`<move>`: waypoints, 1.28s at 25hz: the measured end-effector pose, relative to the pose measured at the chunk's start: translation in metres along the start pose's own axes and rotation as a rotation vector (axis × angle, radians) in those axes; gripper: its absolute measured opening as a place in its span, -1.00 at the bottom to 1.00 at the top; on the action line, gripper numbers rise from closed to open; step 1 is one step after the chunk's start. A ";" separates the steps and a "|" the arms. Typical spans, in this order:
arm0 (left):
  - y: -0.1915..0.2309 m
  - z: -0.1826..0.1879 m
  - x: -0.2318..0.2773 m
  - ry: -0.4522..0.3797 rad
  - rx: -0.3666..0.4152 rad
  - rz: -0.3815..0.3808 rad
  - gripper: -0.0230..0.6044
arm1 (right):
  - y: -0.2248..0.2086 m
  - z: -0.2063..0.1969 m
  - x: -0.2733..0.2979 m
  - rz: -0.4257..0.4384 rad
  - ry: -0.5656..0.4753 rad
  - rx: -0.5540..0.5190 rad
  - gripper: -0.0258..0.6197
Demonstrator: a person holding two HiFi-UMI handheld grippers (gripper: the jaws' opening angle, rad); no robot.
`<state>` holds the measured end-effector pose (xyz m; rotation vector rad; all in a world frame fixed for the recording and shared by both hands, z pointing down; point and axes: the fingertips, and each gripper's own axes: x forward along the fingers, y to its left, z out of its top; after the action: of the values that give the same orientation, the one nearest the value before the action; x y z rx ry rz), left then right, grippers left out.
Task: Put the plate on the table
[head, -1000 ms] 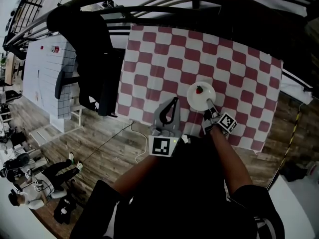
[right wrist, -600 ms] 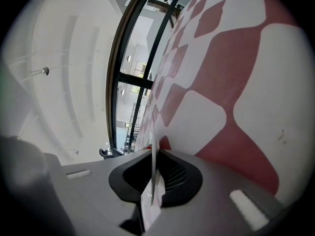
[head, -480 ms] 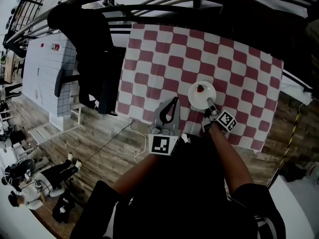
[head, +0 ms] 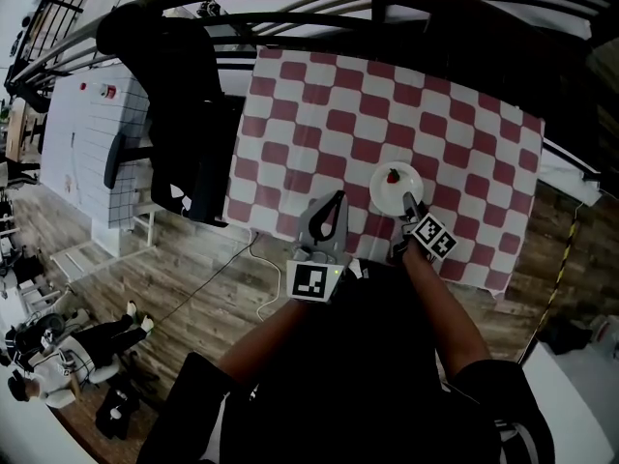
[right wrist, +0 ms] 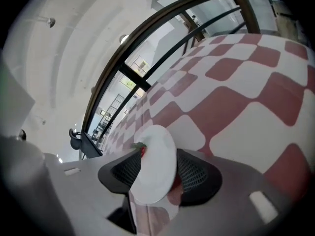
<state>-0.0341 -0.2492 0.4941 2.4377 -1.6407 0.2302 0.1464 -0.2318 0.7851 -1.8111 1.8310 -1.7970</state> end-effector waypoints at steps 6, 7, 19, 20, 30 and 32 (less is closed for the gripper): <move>-0.001 0.003 -0.006 -0.014 -0.008 -0.014 -0.90 | -0.016 0.010 -0.021 -0.098 -0.023 -0.063 -0.23; -0.003 0.003 -0.007 -0.015 -0.008 -0.019 -0.90 | -0.015 0.012 -0.026 -0.082 -0.035 -0.037 -0.27; -0.017 0.014 -0.027 -0.056 0.007 -0.120 -0.90 | 0.071 0.020 -0.085 0.161 -0.121 0.077 -0.45; -0.016 0.012 -0.029 -0.060 0.001 -0.127 -0.90 | 0.081 0.018 -0.090 0.185 -0.120 0.065 -0.49; -0.013 0.024 -0.072 -0.088 -0.006 -0.185 -0.90 | 0.169 -0.001 -0.160 0.320 -0.262 -0.145 -0.92; -0.019 0.020 -0.083 -0.098 -0.006 -0.223 -0.90 | 0.186 -0.007 -0.179 0.327 -0.292 -0.214 -0.92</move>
<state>-0.0471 -0.1733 0.4535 2.6380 -1.3855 0.0727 0.0767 -0.1665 0.5456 -1.6051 2.1076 -1.2004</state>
